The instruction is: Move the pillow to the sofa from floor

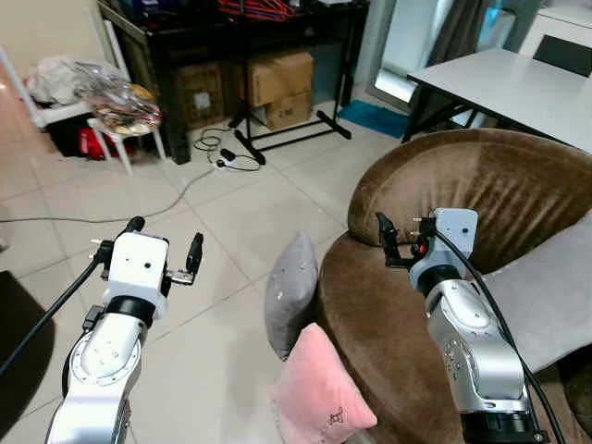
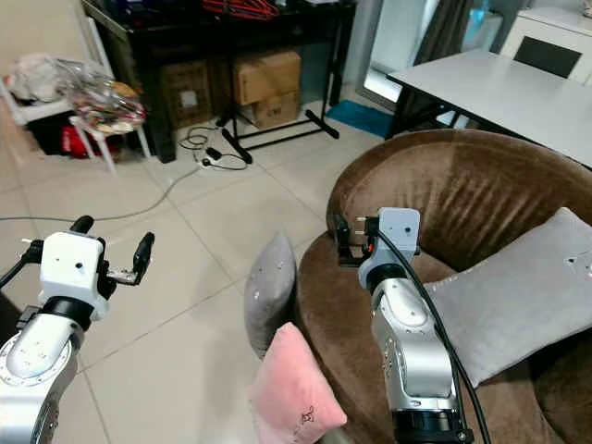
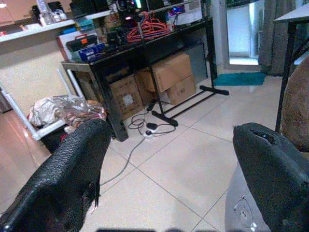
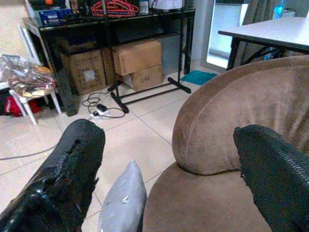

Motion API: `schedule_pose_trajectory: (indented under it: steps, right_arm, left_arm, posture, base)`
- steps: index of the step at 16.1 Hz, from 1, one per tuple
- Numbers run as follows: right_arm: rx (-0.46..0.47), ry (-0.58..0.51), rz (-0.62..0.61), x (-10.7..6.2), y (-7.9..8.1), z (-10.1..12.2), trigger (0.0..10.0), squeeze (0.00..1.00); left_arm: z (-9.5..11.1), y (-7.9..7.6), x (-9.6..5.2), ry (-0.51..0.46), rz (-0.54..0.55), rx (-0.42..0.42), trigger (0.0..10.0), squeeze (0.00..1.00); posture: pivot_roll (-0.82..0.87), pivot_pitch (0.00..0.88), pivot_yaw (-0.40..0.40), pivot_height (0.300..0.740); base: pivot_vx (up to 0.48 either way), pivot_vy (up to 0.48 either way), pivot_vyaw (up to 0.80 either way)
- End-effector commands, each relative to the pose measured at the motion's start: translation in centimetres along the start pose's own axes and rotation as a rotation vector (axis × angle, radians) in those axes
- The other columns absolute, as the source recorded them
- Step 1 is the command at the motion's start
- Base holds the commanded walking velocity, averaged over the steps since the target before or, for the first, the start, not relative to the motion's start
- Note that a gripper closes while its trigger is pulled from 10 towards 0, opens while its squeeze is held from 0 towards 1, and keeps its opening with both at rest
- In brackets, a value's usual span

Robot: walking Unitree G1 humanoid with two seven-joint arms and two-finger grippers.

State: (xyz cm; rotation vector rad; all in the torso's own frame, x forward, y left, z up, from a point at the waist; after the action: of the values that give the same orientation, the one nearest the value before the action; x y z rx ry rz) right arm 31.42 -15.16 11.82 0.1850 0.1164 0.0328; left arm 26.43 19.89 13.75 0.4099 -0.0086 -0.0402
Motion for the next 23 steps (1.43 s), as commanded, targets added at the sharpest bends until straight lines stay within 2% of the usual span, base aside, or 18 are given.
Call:
schedule_pose_trajectory:
  steps: [1,2,3,5,6,10,12,17,23]
  right_arm:
    - [-0.001,-0.021,0.005,0.0,-0.04,0.39,10.0,0.0]
    - [-0.002,-0.022,0.008,0.03,0.03,0.4,10.0,0.0]
    - [-0.003,-0.022,0.009,0.04,0.05,0.4,10.0,0.0]
    - [-0.004,-0.022,0.009,0.06,0.01,0.37,10.0,0.0]
    - [-0.004,-0.021,0.008,0.07,0.0,0.35,10.0,0.0]
    - [-0.004,-0.017,0.007,0.07,0.08,0.21,10.0,0.0]
    - [-0.004,-0.015,0.008,0.05,0.13,0.08,10.0,0.0]
    - [-0.011,-0.019,0.008,0.0,0.23,0.03,10.0,0.0]
    - [-0.023,-0.019,0.004,0.08,0.23,0.02,10.0,0.0]
  left_arm:
    - [0.46,-0.06,0.01,-0.02,0.0,-0.001,10.0,0.58]
    - [0.39,-0.08,-0.01,-0.016,0.004,-0.005,10.0,0.48]
    - [0.37,-0.11,-0.03,-0.015,0.005,-0.006,10.0,0.45]
    - [0.39,-0.06,-0.09,-0.022,0.023,-0.018,10.0,0.26]
    - [0.37,-0.02,-0.1,-0.02,0.028,-0.022,10.0,0.0]
    - [0.28,0.18,-0.18,-0.014,0.055,-0.02,10.0,0.0]
    - [0.22,0.22,-0.16,-0.019,0.055,0.017,10.0,0.0]
    - [0.3,0.15,-0.16,-0.032,0.05,0.008,10.0,0.0]
    - [0.37,-0.15,-0.28,-0.047,0.033,-0.024,10.0,0.0]
  posture:
    - [-0.02,0.0,-0.038,0.696]
    - [-0.02,0.0,-0.038,0.686]
    - [-0.02,0.0,-0.038,0.681]
    - [-0.02,0.0,-0.037,0.666]
    - [-0.02,0.0,-0.038,0.661]
    - [-0.01,0.0,-0.041,0.632]
    - [-0.01,0.0,-0.041,0.617]
    - [-0.01,0.0,-0.041,0.578]
    - [-0.01,0.0,-0.049,0.578]
  base:
    - [0.0,0.0,0.0]
    - [0.0,0.0,0.0]
    - [0.0,0.0,0.0]
    - [0.0,0.0,0.0]
    - [0.0,0.0,0.0]
    - [0.0,0.0,0.0]
    - [0.0,0.0,0.0]
    - [0.0,0.0,0.0]
    - [0.198,0.0,0.0]
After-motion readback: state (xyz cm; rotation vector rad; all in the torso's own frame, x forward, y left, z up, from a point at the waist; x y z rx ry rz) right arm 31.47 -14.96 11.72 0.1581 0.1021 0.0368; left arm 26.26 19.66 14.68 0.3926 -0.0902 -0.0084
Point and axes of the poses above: a point about 5 cm out from each wrist's last joint towards the gripper, its own x axis pointing out of the wrist towards the gripper, its own z axis along the axis of the wrist's last joint, y = z × x, the point moved 3 cm from there along x, pointing out of the wrist towards the gripper, and after that the axes turned 6 degrees about x, right-handed, at the moved point
